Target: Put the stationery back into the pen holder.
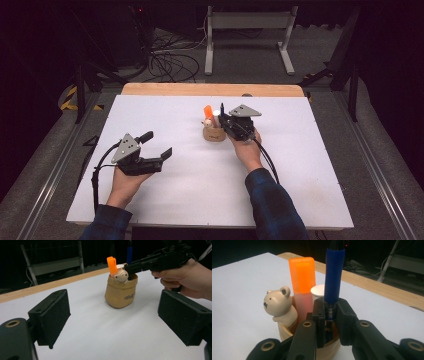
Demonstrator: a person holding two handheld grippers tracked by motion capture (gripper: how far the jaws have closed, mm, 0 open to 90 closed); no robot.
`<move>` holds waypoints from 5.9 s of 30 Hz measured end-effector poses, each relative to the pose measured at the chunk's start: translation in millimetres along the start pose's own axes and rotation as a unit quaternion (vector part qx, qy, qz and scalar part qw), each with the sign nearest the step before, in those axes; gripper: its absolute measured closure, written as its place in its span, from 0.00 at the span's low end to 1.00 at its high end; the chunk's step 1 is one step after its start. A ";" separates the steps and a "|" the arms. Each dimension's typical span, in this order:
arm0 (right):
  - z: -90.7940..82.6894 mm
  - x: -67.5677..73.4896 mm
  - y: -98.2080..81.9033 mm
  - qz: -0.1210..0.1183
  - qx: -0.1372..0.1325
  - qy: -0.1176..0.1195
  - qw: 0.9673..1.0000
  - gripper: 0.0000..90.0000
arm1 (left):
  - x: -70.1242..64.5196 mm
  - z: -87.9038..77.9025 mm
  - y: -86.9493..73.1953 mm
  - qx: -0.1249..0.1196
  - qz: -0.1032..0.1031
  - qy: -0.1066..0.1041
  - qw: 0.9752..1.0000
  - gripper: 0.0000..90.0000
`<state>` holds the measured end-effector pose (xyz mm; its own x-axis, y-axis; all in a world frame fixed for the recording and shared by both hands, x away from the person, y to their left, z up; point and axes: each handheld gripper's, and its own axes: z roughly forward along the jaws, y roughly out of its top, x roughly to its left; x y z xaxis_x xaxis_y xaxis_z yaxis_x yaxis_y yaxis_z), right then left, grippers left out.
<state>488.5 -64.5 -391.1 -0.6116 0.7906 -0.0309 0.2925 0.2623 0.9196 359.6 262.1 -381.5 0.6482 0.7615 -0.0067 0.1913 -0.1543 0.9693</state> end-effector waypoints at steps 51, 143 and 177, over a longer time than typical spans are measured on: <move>-26.9 -8.0 -0.3 0.026 -0.035 0.068 0.997 0.16 | 4.2 -2.6 3.4 -0.004 0.002 0.008 1.000 0.12; -139.4 -25.7 -49.4 0.068 -0.115 0.077 0.988 0.00 | 4.2 -10.9 3.1 -0.004 0.018 0.004 1.000 0.05; -169.5 -51.0 -80.7 0.088 -0.113 0.044 0.989 0.00 | 6.3 -18.2 3.3 -0.012 0.015 0.002 1.000 0.05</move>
<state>371.4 -219.8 -397.3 -0.6310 0.7586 0.1624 0.2344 -0.0132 0.9721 350.9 277.9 -373.9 0.6505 0.7592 0.0228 0.1548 -0.1619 0.9746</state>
